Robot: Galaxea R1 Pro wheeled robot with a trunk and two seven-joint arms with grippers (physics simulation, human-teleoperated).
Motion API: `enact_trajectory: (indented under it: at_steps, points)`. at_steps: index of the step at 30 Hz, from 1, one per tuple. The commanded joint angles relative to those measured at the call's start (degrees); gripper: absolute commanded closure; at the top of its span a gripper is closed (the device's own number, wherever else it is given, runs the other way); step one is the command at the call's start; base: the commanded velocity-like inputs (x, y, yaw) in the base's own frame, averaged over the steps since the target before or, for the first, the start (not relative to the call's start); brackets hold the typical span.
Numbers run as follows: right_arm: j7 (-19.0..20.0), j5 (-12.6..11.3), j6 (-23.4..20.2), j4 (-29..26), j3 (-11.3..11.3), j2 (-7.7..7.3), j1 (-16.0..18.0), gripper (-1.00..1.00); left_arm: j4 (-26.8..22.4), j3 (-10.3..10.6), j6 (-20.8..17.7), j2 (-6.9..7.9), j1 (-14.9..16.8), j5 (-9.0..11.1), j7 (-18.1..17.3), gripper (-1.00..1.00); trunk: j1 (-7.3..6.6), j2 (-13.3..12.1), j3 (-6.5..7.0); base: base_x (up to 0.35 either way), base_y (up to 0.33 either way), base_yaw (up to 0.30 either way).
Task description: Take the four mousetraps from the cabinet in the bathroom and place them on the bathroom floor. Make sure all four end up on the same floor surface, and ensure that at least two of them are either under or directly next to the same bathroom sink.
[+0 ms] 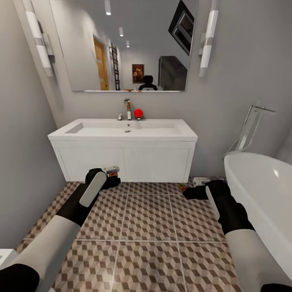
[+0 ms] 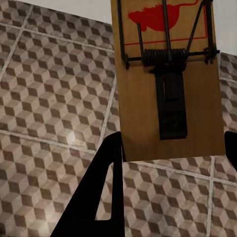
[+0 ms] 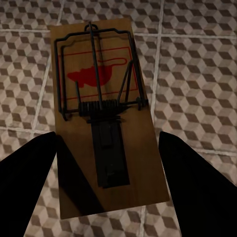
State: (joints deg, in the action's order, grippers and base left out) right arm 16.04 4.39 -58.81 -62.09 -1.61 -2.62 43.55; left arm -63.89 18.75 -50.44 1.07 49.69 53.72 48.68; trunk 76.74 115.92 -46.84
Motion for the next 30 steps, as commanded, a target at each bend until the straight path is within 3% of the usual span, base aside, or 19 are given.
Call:
enact_trajectory:
  at_steps: [1,20,30]
  points:
    - [0.4,0.3,-0.2,0.0,-0.1,0.00,0.0,1.00,0.0,0.2,-0.1,0.05,0.1,0.4,0.6,1.00,0.22,0.4,-0.24,0.000,0.000,0.000]
    - [0.4,0.3,0.0,0.0,0.0,0.06,0.0,1.00,0.0,0.2,0.2,0.07,0.1,0.3,0.6,1.00,4.39,8.1,-3.65,0.000,0.000,0.000]
    - [0.4,0.3,0.0,0.0,-0.1,-0.01,0.0,1.00,0.0,1.9,0.2,0.07,0.1,0.3,0.6,1.00,6.59,12.1,-5.45,0.000,0.000,0.000]
